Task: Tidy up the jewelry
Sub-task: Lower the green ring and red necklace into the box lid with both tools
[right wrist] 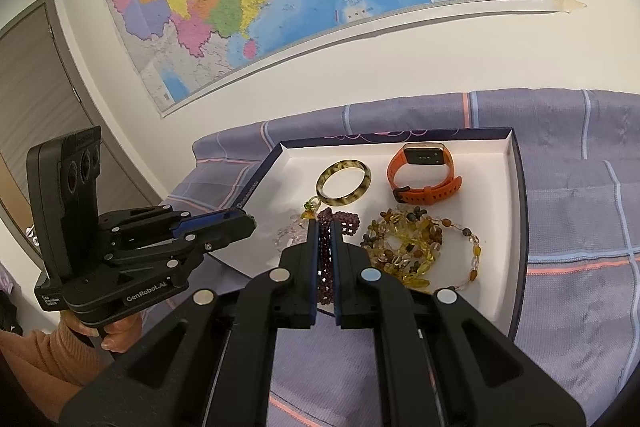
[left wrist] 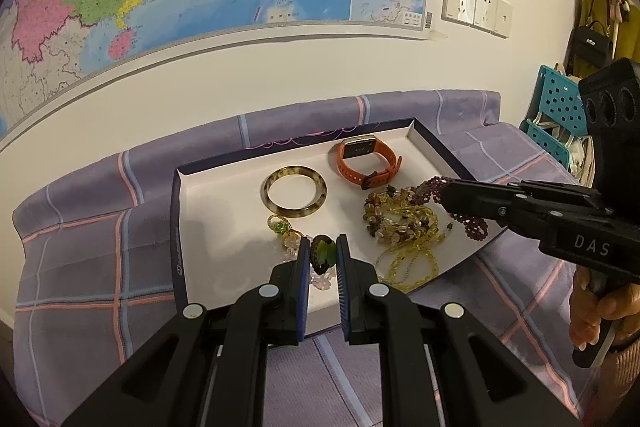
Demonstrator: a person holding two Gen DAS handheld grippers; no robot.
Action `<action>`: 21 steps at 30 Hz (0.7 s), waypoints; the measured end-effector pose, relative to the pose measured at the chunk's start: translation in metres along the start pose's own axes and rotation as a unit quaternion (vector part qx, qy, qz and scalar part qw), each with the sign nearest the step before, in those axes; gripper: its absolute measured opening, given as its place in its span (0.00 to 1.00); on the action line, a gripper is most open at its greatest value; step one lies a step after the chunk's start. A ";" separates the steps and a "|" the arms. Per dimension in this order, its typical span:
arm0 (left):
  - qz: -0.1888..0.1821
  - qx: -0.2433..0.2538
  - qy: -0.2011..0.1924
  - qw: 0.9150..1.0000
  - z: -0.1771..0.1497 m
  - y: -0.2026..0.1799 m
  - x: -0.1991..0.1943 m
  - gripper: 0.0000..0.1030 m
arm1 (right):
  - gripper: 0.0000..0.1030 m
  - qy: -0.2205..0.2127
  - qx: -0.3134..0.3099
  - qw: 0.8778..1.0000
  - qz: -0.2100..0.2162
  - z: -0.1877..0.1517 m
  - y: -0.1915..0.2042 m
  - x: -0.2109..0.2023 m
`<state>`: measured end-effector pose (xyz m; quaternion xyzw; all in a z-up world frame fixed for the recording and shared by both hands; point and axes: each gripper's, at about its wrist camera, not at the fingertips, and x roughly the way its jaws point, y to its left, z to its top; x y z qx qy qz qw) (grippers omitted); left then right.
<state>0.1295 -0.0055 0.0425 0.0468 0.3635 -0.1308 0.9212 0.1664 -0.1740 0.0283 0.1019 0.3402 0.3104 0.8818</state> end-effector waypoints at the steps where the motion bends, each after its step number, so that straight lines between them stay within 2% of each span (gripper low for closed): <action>1: 0.001 -0.001 0.000 1.000 0.000 0.000 0.001 0.11 | 0.06 0.001 0.001 1.000 0.000 0.000 -0.001 0.001; 21: 0.002 -0.011 0.019 1.000 0.004 0.007 0.020 0.11 | 0.06 0.012 0.006 1.000 -0.013 0.005 -0.008 0.016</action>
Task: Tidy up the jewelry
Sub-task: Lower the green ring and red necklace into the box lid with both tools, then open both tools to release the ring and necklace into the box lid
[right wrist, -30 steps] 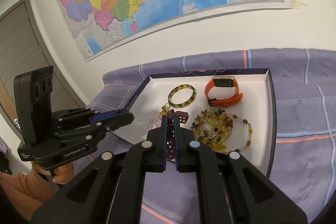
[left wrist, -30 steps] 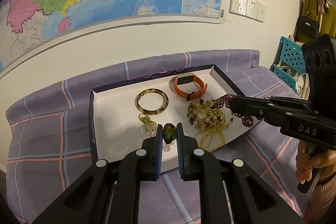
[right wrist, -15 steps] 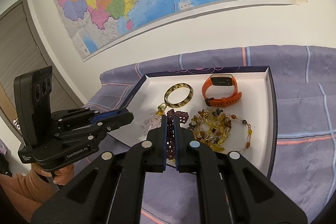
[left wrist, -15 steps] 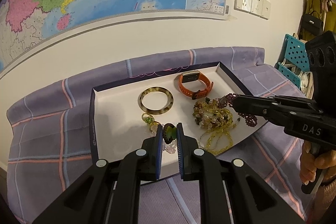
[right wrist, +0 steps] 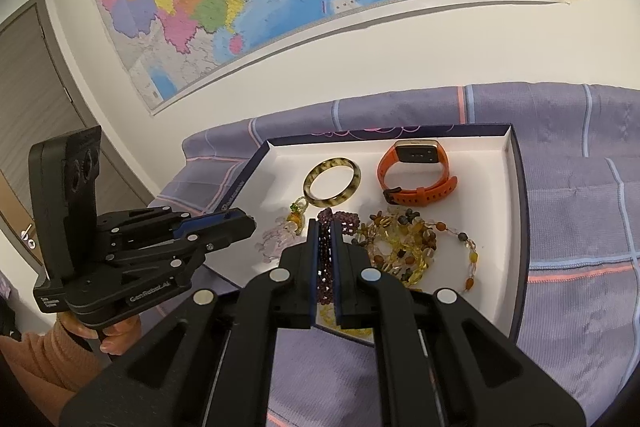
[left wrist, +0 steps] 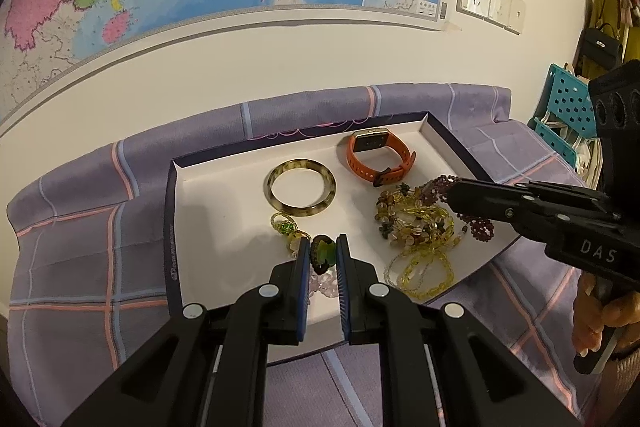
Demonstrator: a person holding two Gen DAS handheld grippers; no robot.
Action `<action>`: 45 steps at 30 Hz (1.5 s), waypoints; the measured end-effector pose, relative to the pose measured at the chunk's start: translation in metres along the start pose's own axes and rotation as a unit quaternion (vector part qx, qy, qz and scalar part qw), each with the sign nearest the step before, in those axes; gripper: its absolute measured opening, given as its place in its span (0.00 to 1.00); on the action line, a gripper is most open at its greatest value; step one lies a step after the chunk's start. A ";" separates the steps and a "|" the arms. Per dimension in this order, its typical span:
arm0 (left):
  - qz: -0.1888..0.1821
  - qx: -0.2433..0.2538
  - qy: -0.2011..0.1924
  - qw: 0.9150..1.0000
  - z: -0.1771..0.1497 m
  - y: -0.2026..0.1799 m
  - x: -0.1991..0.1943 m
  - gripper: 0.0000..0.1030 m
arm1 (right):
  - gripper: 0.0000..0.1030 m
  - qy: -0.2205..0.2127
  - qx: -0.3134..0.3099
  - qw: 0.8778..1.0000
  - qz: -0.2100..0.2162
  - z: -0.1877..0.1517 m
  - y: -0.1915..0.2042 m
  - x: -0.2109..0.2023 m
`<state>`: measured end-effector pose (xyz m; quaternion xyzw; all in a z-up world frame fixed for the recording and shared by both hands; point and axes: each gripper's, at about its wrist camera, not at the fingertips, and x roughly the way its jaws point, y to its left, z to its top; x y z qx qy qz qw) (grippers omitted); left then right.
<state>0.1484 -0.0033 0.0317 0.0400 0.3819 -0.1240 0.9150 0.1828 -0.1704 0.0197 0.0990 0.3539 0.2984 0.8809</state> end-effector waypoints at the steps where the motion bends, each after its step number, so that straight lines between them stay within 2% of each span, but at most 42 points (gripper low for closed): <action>1: 0.000 0.000 0.002 1.000 0.001 0.000 0.002 0.11 | 0.06 0.002 0.001 1.000 -0.002 0.000 -0.001 0.002; 27: 0.009 0.003 0.034 0.999 0.003 -0.004 0.037 0.11 | 0.06 0.038 0.006 0.999 -0.027 0.002 -0.007 0.036; 34: 0.007 0.004 0.040 0.999 0.001 -0.005 0.044 0.13 | 0.11 0.051 0.011 0.998 -0.032 0.000 -0.009 0.045; 36: 0.005 0.001 0.042 0.999 0.001 -0.005 0.045 0.20 | 0.12 0.052 0.010 0.998 -0.033 0.000 -0.009 0.045; 39: 0.002 -0.003 0.039 0.999 -0.001 -0.004 0.043 0.26 | 0.15 0.051 0.010 0.998 -0.032 0.000 -0.008 0.044; 41: 0.001 -0.007 0.035 0.999 -0.002 -0.003 0.040 0.37 | 0.29 0.047 0.006 0.998 -0.036 -0.001 -0.006 0.041; 42: 0.003 -0.009 0.031 0.999 -0.002 -0.003 0.038 0.39 | 0.32 0.046 0.005 0.998 -0.037 -0.002 -0.006 0.040; 44: 0.003 -0.011 0.027 1.000 -0.004 -0.002 0.034 0.53 | 0.40 0.039 0.000 0.998 -0.042 -0.003 -0.003 0.035; 45: 0.002 -0.015 0.022 1.000 -0.005 -0.001 0.030 0.56 | 0.44 0.036 -0.003 0.998 -0.045 -0.003 -0.002 0.032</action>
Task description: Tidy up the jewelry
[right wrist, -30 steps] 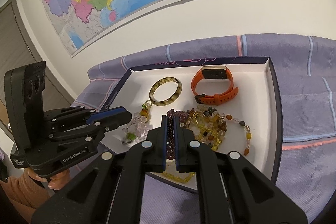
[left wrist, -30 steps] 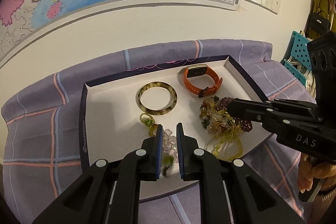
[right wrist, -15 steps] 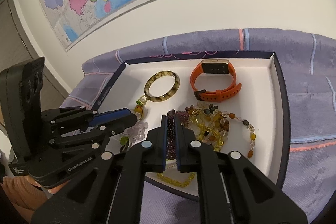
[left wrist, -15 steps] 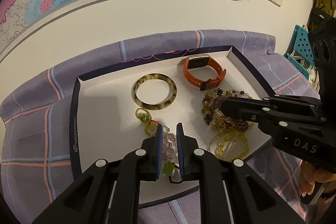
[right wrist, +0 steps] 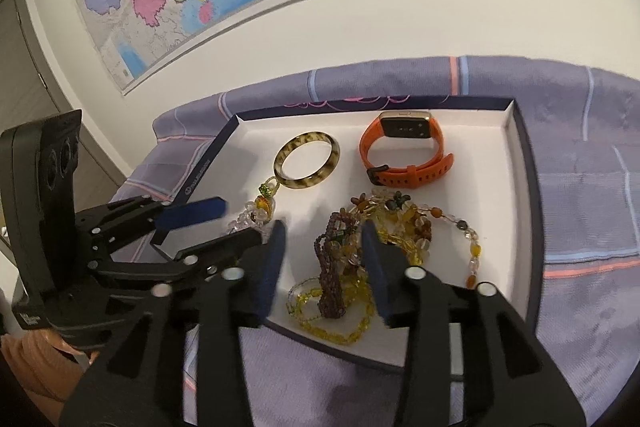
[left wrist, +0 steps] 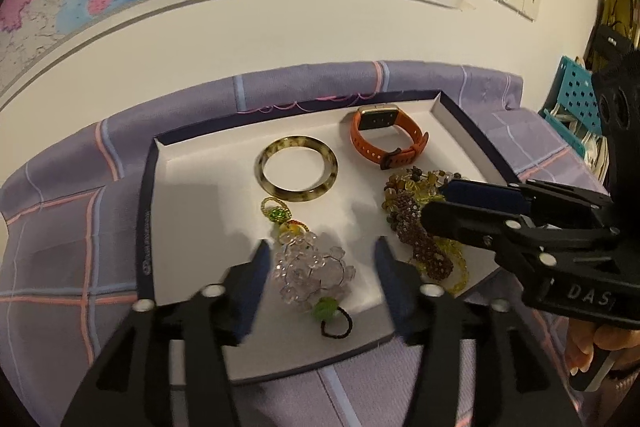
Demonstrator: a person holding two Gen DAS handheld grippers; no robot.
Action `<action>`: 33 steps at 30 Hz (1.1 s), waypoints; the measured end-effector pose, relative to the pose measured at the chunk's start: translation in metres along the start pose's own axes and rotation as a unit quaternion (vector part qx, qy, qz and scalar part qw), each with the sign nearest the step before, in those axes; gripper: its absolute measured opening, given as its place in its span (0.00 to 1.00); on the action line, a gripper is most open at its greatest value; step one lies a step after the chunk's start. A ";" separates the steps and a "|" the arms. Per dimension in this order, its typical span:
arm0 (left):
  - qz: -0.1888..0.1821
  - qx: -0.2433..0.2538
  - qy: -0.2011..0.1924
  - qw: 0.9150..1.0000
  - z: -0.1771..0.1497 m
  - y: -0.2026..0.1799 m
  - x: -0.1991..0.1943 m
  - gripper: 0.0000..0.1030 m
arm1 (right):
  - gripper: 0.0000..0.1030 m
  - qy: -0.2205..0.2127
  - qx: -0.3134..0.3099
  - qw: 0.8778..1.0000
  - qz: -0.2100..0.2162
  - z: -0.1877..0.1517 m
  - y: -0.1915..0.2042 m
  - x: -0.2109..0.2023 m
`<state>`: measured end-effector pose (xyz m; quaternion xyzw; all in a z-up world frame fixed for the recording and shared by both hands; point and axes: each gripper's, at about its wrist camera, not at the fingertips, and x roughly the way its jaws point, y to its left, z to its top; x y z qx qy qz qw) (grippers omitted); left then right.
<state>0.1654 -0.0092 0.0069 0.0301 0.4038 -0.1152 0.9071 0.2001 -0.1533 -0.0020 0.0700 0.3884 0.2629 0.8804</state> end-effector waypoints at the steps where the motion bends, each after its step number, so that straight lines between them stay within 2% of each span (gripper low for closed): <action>1: 0.002 -0.002 -0.006 1.000 -0.001 0.001 -0.004 0.57 | 0.49 -0.005 -0.003 1.000 -0.004 -0.001 0.001 -0.004; 3: 0.004 -0.007 -0.019 1.000 -0.005 0.004 -0.015 0.73 | 0.52 -0.011 -0.014 1.000 -0.014 -0.004 0.003 -0.012; 5: 0.010 -0.011 -0.036 0.999 -0.009 0.005 -0.026 0.81 | 0.68 -0.019 -0.023 0.999 -0.025 -0.008 0.005 -0.020; 6: 0.012 -0.012 -0.041 0.999 -0.012 0.006 -0.031 0.88 | 0.71 -0.024 -0.027 0.999 -0.031 -0.011 0.006 -0.025; 8: 0.018 -0.020 -0.053 0.998 -0.018 0.008 -0.041 0.93 | 0.84 -0.033 -0.035 0.998 -0.046 -0.016 0.007 -0.034; 11: 0.024 -0.028 -0.063 0.997 -0.027 0.009 -0.055 0.93 | 0.95 -0.043 -0.047 0.995 -0.074 -0.028 0.009 -0.048; 19: 0.041 -0.053 -0.063 0.996 -0.058 0.003 -0.075 0.93 | 0.95 -0.045 -0.049 0.992 -0.105 -0.060 0.015 -0.068; 30: 0.059 -0.066 -0.066 0.994 -0.086 -0.005 -0.088 0.93 | 0.95 -0.039 -0.063 0.990 -0.121 -0.091 0.041 -0.075; 33: 0.053 -0.070 -0.062 0.994 -0.091 -0.006 -0.089 0.93 | 0.95 -0.035 -0.058 0.991 -0.119 -0.097 0.044 -0.075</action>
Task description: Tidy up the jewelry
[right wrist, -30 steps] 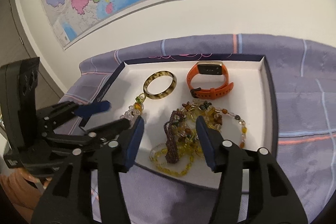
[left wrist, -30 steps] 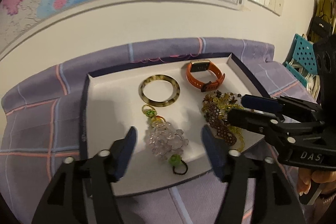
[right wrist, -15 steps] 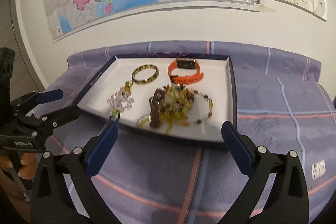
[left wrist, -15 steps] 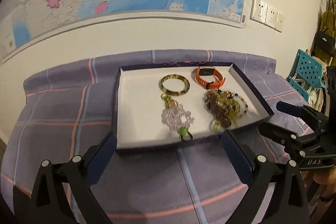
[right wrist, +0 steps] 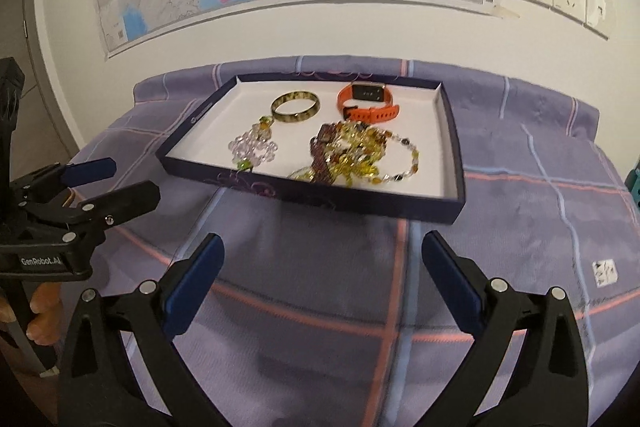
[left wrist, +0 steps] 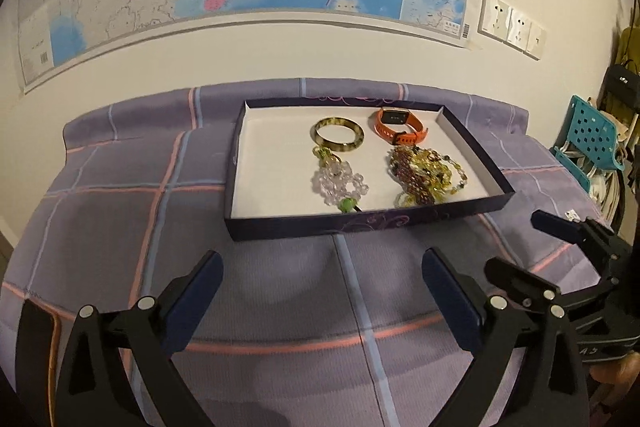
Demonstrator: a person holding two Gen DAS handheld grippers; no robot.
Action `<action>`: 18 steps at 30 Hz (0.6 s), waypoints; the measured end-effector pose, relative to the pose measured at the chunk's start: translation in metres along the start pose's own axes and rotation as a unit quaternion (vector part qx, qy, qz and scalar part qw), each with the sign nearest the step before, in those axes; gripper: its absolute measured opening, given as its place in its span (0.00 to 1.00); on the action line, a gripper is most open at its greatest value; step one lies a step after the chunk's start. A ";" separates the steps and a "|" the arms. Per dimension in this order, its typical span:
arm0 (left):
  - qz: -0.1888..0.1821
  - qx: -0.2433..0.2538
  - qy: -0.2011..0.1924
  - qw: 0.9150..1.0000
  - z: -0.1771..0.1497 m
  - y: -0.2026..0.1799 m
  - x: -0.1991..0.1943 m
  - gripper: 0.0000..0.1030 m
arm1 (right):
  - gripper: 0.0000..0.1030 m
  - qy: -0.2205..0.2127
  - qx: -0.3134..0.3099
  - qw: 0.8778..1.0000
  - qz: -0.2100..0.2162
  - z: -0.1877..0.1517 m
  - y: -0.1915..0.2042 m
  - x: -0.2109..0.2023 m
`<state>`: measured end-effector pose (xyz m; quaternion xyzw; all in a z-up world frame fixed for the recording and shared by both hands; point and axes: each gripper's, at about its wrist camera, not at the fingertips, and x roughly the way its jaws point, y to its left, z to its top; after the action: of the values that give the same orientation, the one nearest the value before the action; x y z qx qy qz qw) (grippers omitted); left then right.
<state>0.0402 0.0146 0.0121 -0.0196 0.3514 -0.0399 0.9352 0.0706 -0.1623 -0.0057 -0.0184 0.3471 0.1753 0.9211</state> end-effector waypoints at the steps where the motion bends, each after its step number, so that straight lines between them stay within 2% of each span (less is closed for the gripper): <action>1: 0.001 0.000 0.000 1.000 -0.001 0.000 -0.001 0.93 | 0.95 0.000 0.000 1.000 -0.001 -0.002 0.000 -0.001; 18: 0.024 0.007 -0.007 1.000 -0.011 -0.002 -0.010 0.93 | 0.95 -0.003 0.005 1.000 -0.007 -0.012 0.002 -0.012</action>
<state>0.0260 0.0138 0.0105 -0.0046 0.3445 -0.0200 0.9386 0.0544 -0.1657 -0.0069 -0.0156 0.3455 0.1668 0.9233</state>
